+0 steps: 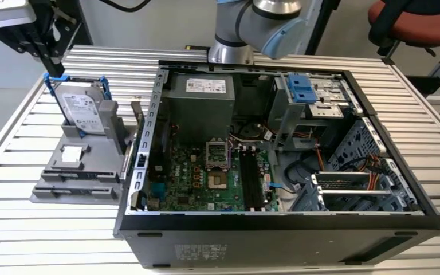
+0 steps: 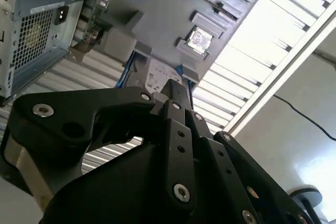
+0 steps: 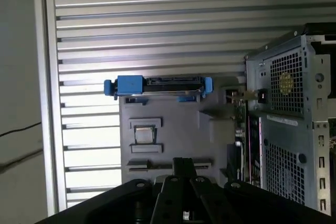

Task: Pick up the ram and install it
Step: 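Reach for the ram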

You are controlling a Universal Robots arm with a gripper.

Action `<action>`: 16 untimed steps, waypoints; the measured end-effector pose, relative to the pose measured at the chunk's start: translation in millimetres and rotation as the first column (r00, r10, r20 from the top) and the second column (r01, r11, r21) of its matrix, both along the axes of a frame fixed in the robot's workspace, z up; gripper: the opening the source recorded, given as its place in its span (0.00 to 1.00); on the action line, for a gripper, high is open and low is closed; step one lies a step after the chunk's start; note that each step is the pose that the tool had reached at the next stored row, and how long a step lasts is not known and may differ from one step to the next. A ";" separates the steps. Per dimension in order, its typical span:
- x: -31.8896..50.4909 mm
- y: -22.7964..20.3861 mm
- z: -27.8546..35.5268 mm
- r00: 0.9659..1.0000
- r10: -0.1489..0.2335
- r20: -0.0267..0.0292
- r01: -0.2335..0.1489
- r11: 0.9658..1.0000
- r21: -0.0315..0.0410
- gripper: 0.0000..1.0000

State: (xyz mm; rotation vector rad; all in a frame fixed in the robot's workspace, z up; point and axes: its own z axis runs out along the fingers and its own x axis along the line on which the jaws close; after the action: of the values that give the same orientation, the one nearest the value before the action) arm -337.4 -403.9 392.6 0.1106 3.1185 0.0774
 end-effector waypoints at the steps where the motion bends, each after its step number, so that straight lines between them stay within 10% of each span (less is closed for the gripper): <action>1: 0.1 -3.7 0.0 1.000 0.000 -0.001 0.000 1.000 0.000 0.00; 14: 2.1 -59.1 -0.2 1.000 0.000 -0.014 0.000 1.000 0.000 0.00; 16: 2.2 -60.4 -0.5 1.000 0.006 -0.015 -0.006 1.000 0.000 0.00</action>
State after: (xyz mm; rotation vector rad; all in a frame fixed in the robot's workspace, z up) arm -335.2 -464.3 392.1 0.1015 3.1340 0.0774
